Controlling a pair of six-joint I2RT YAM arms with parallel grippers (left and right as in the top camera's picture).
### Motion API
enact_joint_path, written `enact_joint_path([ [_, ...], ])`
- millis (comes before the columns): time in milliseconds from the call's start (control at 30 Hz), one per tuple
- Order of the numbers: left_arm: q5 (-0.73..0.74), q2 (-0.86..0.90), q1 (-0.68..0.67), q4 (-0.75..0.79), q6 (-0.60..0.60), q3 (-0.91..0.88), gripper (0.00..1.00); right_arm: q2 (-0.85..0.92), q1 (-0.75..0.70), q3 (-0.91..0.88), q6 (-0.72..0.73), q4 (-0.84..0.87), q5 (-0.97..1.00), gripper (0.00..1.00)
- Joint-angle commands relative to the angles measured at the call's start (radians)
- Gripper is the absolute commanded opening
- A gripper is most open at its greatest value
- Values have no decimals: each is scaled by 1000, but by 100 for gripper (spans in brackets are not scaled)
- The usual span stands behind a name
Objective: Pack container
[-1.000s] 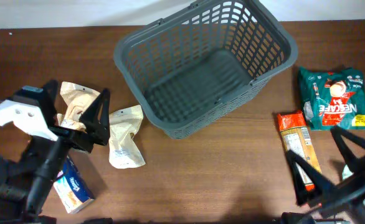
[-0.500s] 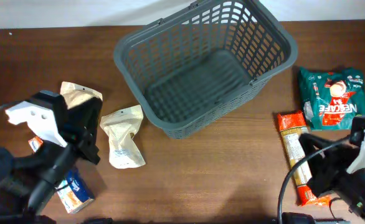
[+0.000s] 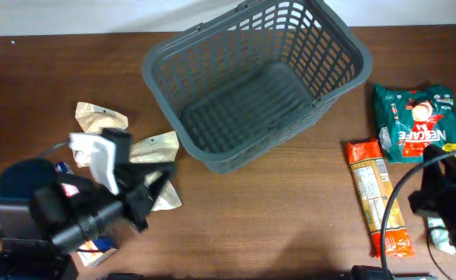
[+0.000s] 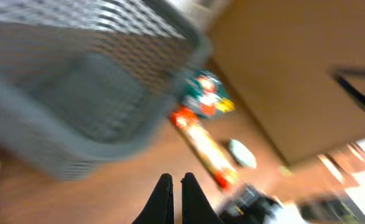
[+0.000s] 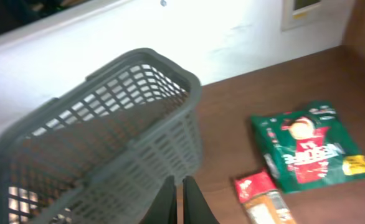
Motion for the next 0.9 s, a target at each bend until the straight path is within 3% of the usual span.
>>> enact_joint_path([
  [0, 135, -2, -136, 2, -12, 11, 2, 77, 5, 11, 42, 21, -95, 3],
  [100, 116, -2, -280, -3, 8, 11, 2, 136, 5, 17, 21, 19, -102, 4],
  [167, 28, 2, -393, -37, 8, 11, 2, 179, 5, 35, -26, 15, -102, 4],
  [400, -562, 99, -795, -219, -83, -9, 2, 349, 5, 296, -156, -107, -102, 4],
  [467, -664, 158, -870, -217, -100, -25, 2, 398, 5, 400, -163, -167, -102, 3],
  [667, -909, 380, -949, -204, -98, -33, 2, 513, 5, 624, -246, -321, -98, 4],
  [867, -1123, 561, -948, -156, -99, -33, 2, 578, 5, 658, -286, -386, -98, 4],
])
